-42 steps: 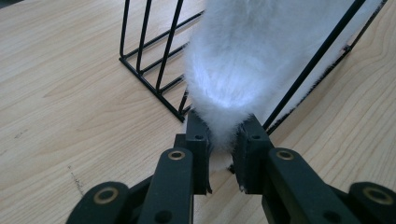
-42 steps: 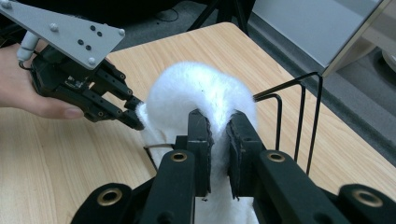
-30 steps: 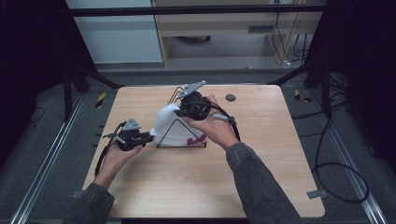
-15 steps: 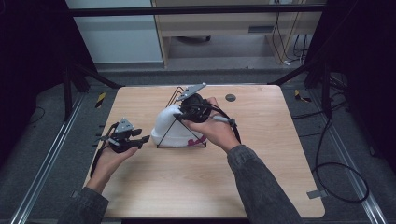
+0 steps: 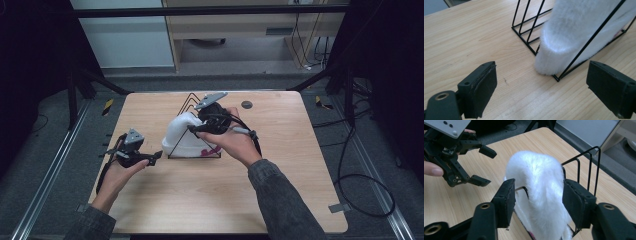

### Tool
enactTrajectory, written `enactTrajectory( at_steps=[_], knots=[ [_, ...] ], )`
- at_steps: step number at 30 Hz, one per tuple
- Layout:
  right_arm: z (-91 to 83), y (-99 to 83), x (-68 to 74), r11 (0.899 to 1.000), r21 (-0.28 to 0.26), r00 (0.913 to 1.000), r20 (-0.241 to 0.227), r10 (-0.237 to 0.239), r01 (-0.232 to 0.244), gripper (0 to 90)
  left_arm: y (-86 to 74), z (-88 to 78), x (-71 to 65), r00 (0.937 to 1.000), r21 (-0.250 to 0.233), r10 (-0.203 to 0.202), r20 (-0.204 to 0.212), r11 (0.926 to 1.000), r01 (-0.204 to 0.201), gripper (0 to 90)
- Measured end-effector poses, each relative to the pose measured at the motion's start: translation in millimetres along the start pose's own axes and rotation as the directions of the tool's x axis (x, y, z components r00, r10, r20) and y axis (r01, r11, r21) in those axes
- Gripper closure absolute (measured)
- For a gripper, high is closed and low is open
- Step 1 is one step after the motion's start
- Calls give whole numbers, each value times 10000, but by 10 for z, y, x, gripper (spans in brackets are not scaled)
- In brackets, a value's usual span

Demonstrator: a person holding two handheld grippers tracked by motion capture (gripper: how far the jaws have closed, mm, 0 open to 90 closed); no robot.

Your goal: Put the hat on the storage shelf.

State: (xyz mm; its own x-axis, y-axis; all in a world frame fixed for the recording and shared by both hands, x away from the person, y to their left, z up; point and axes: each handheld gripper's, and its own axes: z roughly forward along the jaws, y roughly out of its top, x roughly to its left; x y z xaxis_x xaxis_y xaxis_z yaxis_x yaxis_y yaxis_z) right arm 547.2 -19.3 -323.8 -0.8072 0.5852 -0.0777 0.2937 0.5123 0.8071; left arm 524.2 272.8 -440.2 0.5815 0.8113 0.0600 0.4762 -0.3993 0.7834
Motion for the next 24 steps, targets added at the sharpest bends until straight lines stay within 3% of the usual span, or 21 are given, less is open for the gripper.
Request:
enactTrajectory(
  at_steps=[16, 24],
  knots=[
    [-196, -112, 60, 9985, -421, 9983, 448, 369, -350, 108, -210, -22, -128, 9997, -162, -111, 220, 9998, 115, 56],
    [-387, -265, 44, 9965, -771, 9967, 716, 378, -323, 70, -377, 40, -159, 9999, 421, -40, 162, 9991, 33, 53]
  ],
)
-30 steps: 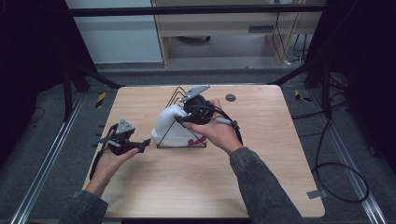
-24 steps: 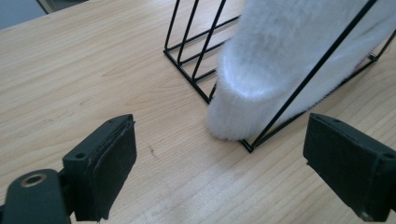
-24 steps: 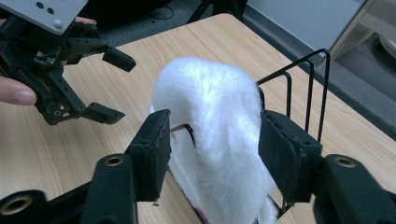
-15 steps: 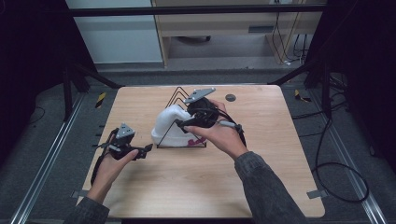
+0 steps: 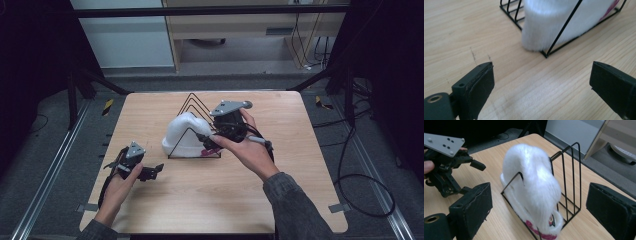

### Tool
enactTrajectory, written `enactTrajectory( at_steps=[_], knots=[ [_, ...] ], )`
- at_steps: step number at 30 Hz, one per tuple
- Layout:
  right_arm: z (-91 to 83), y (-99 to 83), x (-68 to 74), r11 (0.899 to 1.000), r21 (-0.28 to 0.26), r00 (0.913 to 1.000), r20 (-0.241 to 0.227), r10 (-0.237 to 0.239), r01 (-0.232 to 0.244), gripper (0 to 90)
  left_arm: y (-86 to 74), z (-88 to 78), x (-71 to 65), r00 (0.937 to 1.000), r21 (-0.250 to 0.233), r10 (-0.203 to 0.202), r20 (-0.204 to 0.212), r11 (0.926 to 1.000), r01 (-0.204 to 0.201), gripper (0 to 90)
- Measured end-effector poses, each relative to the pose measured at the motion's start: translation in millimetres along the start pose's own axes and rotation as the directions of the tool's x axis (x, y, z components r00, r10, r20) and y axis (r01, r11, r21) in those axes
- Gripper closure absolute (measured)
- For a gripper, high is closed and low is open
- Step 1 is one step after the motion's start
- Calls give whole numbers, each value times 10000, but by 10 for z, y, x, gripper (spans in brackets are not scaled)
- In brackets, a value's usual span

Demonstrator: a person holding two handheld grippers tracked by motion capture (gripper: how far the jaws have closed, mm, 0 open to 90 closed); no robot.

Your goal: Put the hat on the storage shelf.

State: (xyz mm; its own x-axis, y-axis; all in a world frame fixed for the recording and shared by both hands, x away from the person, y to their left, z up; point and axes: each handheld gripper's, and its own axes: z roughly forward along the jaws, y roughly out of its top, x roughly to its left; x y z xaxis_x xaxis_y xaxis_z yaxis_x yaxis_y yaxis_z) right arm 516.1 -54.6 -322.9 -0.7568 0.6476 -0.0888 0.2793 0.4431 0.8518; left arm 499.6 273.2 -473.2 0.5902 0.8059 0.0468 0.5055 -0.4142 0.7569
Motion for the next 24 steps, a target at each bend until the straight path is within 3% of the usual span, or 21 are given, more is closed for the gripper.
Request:
enactTrajectory(
  at_steps=[9, 18, 20, 24],
  knots=[
    [-244, -247, -130, 9995, -46, 9975, 643, 299, -297, 95, -133, 84, 25, 9996, 486, -125, -253, 9987, 137, 53],
    [-448, -636, -286, 9972, 158, 9907, 1161, 703, -727, 113, -214, 198, 41, 9993, 1016, -202, -319, 9946, 233, 53],
    [-480, -731, -321, 9960, 180, 9890, 1214, 851, -879, 115, -236, 210, 62, 9990, 962, -419, -143, 9944, 431, 36],
    [-520, -910, -379, 9927, 240, 9847, 1320, 1141, -1182, 116, -272, 215, 73, 9993, 683, -368, -86, 9970, 373, 18]
  ],
)
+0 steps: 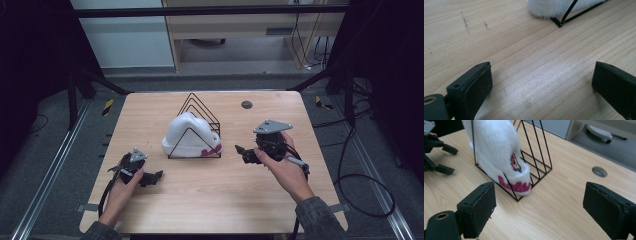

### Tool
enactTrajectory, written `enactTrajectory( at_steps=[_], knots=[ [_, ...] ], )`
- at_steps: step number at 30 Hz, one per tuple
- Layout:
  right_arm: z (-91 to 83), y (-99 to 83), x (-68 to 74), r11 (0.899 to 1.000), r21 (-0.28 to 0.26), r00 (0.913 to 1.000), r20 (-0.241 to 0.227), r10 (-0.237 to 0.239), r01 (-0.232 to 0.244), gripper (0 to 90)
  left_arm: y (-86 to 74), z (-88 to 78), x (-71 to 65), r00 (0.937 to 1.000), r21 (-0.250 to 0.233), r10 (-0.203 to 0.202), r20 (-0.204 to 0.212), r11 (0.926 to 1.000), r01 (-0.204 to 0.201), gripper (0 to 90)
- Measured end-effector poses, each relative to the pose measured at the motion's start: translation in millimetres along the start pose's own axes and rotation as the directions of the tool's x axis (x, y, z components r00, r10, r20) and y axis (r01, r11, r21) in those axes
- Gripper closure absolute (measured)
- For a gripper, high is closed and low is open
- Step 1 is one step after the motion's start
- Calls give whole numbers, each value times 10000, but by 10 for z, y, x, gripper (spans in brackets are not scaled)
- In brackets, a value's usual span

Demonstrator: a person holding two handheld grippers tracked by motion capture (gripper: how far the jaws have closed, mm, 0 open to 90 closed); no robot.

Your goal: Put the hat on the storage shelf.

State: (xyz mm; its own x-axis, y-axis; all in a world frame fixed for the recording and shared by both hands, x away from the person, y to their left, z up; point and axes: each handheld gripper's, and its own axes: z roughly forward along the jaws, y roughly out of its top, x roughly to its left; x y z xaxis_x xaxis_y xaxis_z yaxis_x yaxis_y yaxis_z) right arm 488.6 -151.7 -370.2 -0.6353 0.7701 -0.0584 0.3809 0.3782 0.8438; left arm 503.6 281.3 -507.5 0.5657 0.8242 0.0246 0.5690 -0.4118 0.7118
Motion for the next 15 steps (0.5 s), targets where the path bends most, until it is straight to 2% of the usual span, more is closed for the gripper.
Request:
enactTrajectory(
  at_steps=[8, 15],
  knots=[
    [8, -330, -76, 9990, 245, 9991, 168, 382, -386, 119, -11, -6, 0, 9999, 5, 103, 73, 9999, -103, 8],
    [58, -654, -67, 9947, 629, 9966, 180, 798, -808, 120, -20, -10, -5, 9998, -17, 159, 155, 9999, -159, 1]
  ],
)
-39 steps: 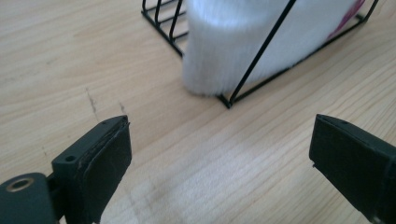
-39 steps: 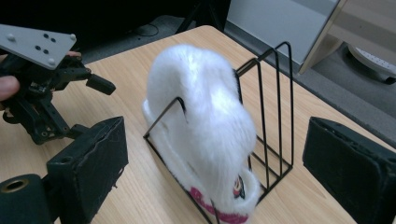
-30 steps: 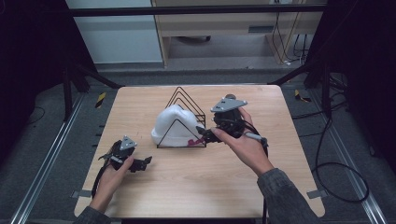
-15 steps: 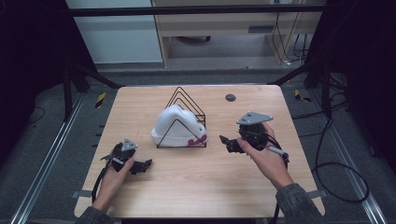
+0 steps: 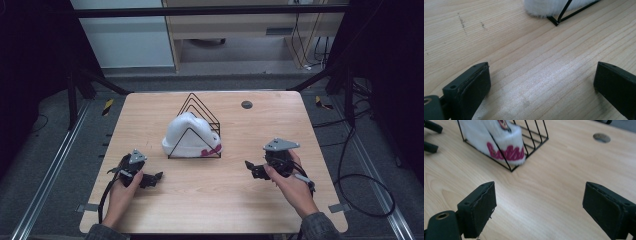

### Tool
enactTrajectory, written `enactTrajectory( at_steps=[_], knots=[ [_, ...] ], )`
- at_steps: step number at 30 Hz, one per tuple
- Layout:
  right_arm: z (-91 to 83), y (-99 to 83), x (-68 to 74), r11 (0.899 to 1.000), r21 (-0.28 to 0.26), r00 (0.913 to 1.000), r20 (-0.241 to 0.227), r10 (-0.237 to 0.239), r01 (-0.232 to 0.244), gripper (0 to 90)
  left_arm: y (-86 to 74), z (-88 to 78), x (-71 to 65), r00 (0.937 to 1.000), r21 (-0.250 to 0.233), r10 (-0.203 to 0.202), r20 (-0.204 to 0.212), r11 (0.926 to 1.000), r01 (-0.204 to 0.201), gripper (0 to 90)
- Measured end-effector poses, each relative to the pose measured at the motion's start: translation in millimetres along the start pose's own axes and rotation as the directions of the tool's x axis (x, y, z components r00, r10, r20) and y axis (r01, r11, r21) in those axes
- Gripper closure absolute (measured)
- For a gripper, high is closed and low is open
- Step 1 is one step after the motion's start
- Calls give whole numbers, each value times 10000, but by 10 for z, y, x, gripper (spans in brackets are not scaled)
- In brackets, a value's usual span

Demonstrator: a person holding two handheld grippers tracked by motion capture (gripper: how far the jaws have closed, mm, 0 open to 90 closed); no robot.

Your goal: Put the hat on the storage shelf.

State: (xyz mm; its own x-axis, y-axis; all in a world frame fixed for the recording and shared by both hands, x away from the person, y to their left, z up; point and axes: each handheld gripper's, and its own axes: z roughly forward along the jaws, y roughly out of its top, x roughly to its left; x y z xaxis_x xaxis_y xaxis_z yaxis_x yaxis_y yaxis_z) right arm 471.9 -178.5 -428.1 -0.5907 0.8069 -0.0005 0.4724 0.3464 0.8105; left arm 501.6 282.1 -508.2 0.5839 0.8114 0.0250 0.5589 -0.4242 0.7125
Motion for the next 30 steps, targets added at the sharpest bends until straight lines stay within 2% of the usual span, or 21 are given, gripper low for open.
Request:
enactTrajectory(
  at_steps=[8, 15, 20, 30],
  knots=[
    [76, -315, 8, 9983, 550, 9998, -47, 187, -184, 125, -5, -7, 1, 10000, 17, 65, 8, 10000, -65, 0],
    [179, -508, -31, 9957, 816, 9990, 27, 438, -439, 127, -9, -12, -1, 10000, 47, 75, 38, 10000, -76, 0],
    [237, -579, -54, 9949, 840, 9984, 91, 549, -555, 127, -11, -12, -2, 10000, 25, 78, 54, 10000, -78, 0],
    [347, -660, -100, 9931, 639, 9941, 515, 951, -983, 128, -15, -15, -4, 9999, 10, 89, 82, 10000, -89, 0]
  ],
)
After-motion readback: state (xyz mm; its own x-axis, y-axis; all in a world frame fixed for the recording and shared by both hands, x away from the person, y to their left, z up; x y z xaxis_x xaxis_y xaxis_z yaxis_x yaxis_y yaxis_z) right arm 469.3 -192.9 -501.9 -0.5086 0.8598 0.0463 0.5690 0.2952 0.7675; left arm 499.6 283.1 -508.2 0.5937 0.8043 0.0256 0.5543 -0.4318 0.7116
